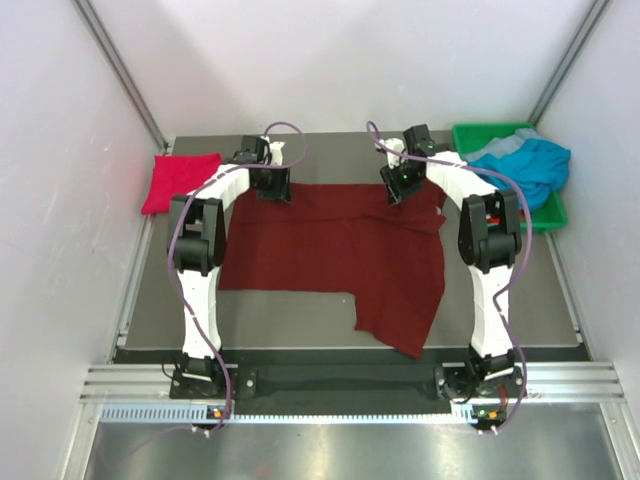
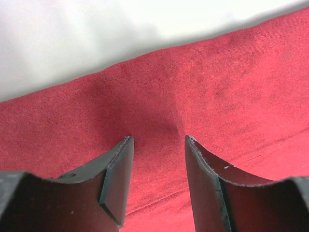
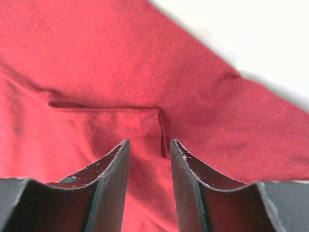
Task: Fold and stack the t-shirts
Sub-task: Fold the tshirt
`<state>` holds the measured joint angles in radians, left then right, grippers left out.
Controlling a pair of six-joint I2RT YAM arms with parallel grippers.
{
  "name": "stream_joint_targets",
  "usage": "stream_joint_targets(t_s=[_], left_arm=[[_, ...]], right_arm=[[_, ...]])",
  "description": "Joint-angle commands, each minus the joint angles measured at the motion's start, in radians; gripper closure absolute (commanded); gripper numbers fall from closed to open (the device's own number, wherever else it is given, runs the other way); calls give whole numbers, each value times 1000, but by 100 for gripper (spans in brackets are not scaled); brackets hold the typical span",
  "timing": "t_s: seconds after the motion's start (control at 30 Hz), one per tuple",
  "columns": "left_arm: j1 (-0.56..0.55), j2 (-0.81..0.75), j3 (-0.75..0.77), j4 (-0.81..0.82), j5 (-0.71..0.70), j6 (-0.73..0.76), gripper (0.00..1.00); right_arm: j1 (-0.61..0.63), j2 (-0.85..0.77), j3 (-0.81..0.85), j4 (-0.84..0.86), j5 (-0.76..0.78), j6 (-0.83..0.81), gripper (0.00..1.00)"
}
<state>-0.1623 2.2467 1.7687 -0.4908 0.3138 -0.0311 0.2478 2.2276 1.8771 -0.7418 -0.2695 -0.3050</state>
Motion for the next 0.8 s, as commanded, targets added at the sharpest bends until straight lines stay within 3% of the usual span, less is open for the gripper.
stream_joint_targets(t_s=[0.0,0.17,0.27,0.57,0.77], left_arm=[[-2,-55,-15,-6,-16,14,48],[-3,-52,-11,-6,-15,16,48],[-2,-49,-9,-6,-16,14,48],[-2,-36,-2,-3,-12,11,48],[-2,-16,15,1,-2,5,48]], right_arm=[[-7,21,47,35,-5,3,61],[-7,35,57,33,0,3,63],[-7,38,59,33,-2,7,70],[-7,15,50,33,0,10,99],[1,-60,7,15,-22,27,100]])
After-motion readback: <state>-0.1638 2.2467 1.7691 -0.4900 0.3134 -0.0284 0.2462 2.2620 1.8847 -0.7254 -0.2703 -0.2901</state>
